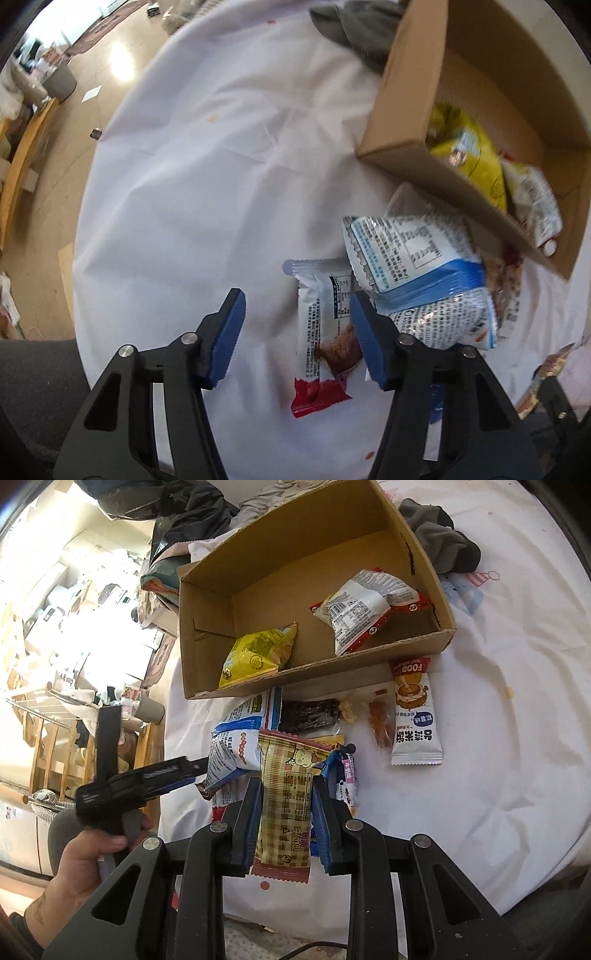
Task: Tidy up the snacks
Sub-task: 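Grasp the plaid-wrapped bar with the right tool while the left tool grasps the white bar, then carry both bars into the cardboard box and open both tools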
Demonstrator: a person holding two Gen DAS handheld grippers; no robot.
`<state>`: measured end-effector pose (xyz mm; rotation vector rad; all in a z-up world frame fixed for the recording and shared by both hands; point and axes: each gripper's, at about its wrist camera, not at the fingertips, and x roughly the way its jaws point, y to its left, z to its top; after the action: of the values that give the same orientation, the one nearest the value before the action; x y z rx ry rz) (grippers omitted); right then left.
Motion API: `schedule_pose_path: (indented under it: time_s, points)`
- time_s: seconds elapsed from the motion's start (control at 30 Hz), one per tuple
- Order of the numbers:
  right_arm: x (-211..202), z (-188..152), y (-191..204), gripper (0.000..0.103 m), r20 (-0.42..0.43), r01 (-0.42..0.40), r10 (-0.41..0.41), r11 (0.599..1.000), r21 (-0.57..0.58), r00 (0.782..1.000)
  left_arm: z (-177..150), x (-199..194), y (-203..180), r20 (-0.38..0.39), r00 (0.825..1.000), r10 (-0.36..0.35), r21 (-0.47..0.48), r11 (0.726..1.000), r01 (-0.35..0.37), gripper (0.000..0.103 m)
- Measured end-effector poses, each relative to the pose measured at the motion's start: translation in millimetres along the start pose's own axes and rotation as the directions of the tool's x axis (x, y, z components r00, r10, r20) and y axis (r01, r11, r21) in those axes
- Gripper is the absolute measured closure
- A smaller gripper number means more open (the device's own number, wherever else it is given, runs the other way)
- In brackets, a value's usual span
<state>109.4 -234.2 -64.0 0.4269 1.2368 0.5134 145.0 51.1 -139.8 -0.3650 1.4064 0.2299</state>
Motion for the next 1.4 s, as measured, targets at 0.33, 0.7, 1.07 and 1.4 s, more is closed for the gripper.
schedule_pose_path:
  time_s: [0.33,0.7,1.07,1.4]
  points:
    - [6.0,1.7,0.3,0.075,-0.011,0.011,-0.011,1.0,-0.006,1.0,-20.0,22.4,-24.6,-0.074,0.995,0.07,0.145,0.988,-0.059,0.077]
    - [-0.3,2.1,-0.2,0.075,0.011,0.018,-0.018,1.0,-0.002,1.0,-35.7,-17.8,-7.3,0.02,0.997,0.079,0.105,0.991,-0.08,0.077]
    - [-7.9,-1.6,1.0,0.075,0.041,0.036,-0.036,0.999,-0.006,0.999,-43.7,-73.0,8.8,0.235,0.971,0.032,0.031,0.999,-0.04,0.077]
    - [-28.7,13.3,9.9,0.075,0.165,-0.029,0.032,0.999,-0.02,0.986,-28.0,-122.4,-19.4,0.39,0.918,-0.075,0.159,0.987,0.013,0.077]
